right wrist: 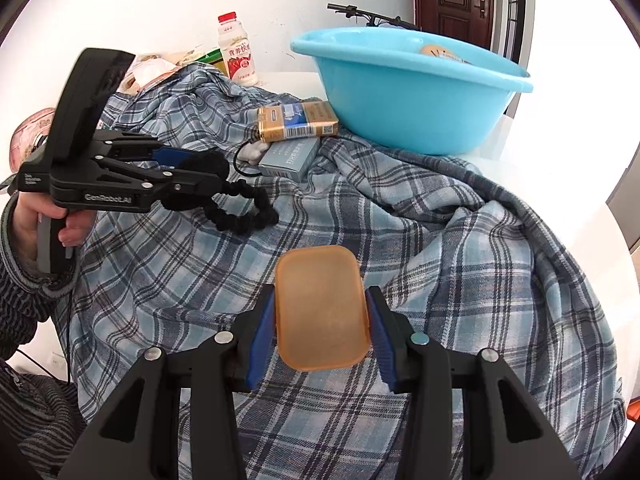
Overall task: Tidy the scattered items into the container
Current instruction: 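Grasp the black plush toy with the left gripper while the right gripper holds the orange soap box, then carry the black plush toy and orange soap box over the blue basin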
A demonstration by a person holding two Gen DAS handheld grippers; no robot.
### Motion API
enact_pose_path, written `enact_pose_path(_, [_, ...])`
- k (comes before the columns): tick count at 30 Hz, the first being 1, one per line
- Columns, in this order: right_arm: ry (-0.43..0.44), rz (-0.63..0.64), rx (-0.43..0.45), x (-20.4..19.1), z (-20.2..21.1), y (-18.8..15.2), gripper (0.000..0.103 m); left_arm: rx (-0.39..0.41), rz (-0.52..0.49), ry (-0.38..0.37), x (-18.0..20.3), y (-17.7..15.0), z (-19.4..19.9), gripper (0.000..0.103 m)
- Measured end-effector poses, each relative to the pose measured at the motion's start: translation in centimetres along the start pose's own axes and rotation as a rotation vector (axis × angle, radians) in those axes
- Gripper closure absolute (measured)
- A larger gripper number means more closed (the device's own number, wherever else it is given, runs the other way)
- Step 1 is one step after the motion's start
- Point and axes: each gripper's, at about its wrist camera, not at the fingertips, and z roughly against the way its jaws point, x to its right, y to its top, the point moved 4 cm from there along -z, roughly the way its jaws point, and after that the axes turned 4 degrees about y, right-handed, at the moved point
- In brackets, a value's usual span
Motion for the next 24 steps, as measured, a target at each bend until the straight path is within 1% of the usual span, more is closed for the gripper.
enact_pose_path(4, [-0.004, 0.006, 0.016, -0.4, 0.7, 0.1, 0.06, 0.014, -0.035, -0.002, 0.8, 0.0, 1.4, 0.054])
enact_pose_path(16, [-0.017, 0.023, 0.029, -1.4, 2.5, -1.2, 0.06, 0.026, -0.04, -0.001, 2.6, -1.5, 3.6, 0.054])
enact_pose_path(24, [-0.026, 0.027, 0.054, -1.7, 3.8, -1.5, 0.06, 0.046, -0.051, -0.011, 3.2, -1.6, 5.3, 0.053])
